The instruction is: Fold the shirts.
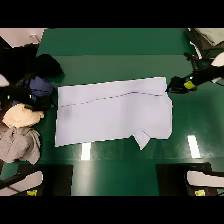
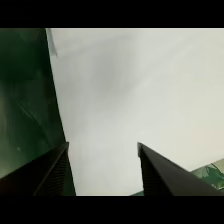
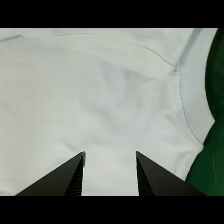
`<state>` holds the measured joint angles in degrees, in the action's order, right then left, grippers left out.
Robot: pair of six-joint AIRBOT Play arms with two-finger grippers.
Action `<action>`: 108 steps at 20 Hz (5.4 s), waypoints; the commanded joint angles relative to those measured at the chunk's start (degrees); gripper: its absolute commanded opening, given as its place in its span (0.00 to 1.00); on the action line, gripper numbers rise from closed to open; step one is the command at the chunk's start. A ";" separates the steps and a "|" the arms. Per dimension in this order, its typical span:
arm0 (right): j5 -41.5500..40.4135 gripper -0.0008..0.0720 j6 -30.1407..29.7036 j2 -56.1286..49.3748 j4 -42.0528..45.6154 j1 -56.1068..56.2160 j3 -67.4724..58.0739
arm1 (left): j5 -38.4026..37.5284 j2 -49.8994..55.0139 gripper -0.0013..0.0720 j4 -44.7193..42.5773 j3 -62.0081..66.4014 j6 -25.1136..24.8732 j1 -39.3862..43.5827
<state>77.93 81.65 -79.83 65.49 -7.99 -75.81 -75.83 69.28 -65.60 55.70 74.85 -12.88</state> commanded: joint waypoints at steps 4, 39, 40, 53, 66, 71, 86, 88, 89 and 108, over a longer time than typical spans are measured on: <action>-2.75 0.53 -2.27 10.08 -1.57 -2.84 10.64 | -2.54 -11.04 0.70 -1.07 -20.85 2.71 -5.99; -5.64 0.70 -1.79 23.76 -7.10 -9.68 50.47 | 3.82 -11.13 0.05 12.04 -22.27 -2.47 -7.21; -7.21 0.70 -1.79 22.75 -7.50 -8.13 50.40 | 3.76 -11.13 0.05 12.04 -22.27 -2.47 -7.21; 11.69 0.03 2.14 36.17 6.58 -3.30 33.18 | -5.88 -21.66 0.05 12.11 -19.34 -1.53 -6.64; 7.06 0.03 3.80 21.68 6.08 -3.13 13.18 | 13.00 -23.50 0.05 11.98 -14.97 1.22 1.36; -2.47 0.03 3.78 13.42 6.03 -3.15 12.37 | 21.40 -14.49 0.05 15.54 -13.94 -1.51 1.36; -18.23 0.04 1.25 -7.13 -1.05 0.52 -2.08 | 30.97 6.40 0.17 23.87 -4.37 -7.32 1.36; -17.62 0.46 1.27 -10.19 -1.62 0.61 -5.73 | 33.38 6.40 0.92 29.38 -4.37 -6.84 1.36; -16.65 0.64 1.25 -11.15 -2.05 0.61 -7.34 | 33.83 6.40 0.93 33.03 -4.35 -6.75 1.36; 0.09 0.93 -18.69 -21.35 -21.42 -19.58 0.42 | 13.79 6.36 0.05 34.05 -1.11 -10.23 1.38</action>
<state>77.67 67.05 -97.93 48.66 -27.40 -75.79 -60.53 75.59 -31.42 54.52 64.42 -11.51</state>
